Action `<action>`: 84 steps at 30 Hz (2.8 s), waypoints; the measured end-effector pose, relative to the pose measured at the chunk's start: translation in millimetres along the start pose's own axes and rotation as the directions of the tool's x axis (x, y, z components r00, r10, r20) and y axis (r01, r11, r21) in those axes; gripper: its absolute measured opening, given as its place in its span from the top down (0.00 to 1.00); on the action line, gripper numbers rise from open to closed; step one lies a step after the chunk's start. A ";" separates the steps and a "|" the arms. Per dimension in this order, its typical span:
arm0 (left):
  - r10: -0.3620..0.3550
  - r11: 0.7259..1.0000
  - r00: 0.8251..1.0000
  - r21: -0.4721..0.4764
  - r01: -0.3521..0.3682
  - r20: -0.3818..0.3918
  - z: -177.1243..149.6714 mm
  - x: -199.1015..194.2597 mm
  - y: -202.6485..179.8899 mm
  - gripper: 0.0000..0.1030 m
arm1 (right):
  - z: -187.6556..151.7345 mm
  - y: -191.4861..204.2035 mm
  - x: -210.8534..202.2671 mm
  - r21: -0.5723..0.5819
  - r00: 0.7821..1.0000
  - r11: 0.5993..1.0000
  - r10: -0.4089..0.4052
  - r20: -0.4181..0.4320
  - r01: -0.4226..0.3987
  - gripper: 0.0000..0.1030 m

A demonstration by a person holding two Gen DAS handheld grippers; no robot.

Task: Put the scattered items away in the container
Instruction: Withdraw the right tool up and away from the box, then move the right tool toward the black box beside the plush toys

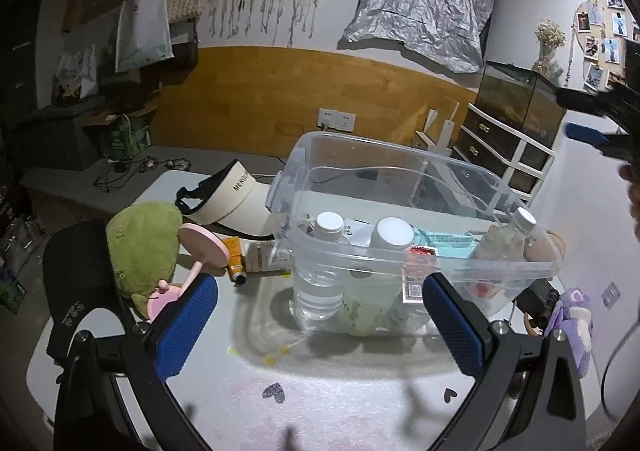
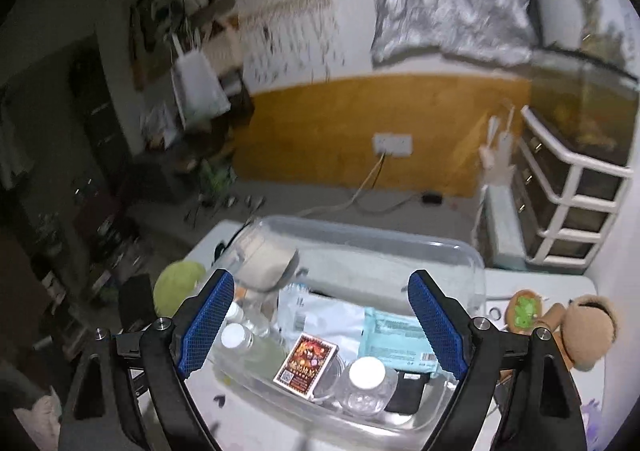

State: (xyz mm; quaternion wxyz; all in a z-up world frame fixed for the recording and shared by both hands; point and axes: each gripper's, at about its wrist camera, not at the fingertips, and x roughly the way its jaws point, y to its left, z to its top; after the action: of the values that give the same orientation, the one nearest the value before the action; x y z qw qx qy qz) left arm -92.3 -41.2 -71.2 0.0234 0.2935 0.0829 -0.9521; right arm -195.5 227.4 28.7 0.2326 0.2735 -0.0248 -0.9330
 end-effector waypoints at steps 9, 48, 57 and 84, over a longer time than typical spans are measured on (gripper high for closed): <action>-0.018 1.000 1.000 0.001 0.018 0.008 -5.1 -9.1 -4.7 0.00 | -81.2 42.0 -31.2 0.039 0.983 0.990 -0.138 0.125 0.134 0.00; -0.131 0.984 0.981 0.099 0.145 -0.143 -47.9 -32.6 -3.3 0.00 | -184.0 88.3 -76.5 0.248 0.954 0.922 -0.273 -0.126 0.297 0.00; -0.099 0.990 0.985 0.081 0.111 -0.139 -44.8 -20.9 -38.3 0.00 | -180.8 35.6 -72.4 0.227 0.935 0.911 -0.312 -0.169 0.344 0.00; 0.140 0.989 0.981 -0.020 -0.143 -0.132 -56.3 -9.8 -127.1 0.00 | -162.5 -303.6 61.8 -0.146 0.688 0.746 -0.660 -0.303 0.650 0.00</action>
State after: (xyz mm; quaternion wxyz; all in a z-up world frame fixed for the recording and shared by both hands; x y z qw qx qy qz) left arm -64.8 93.7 -93.2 0.0899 0.3598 0.0771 -0.9255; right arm -284.3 483.3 -192.7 -0.1110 0.4154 0.1269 -0.8939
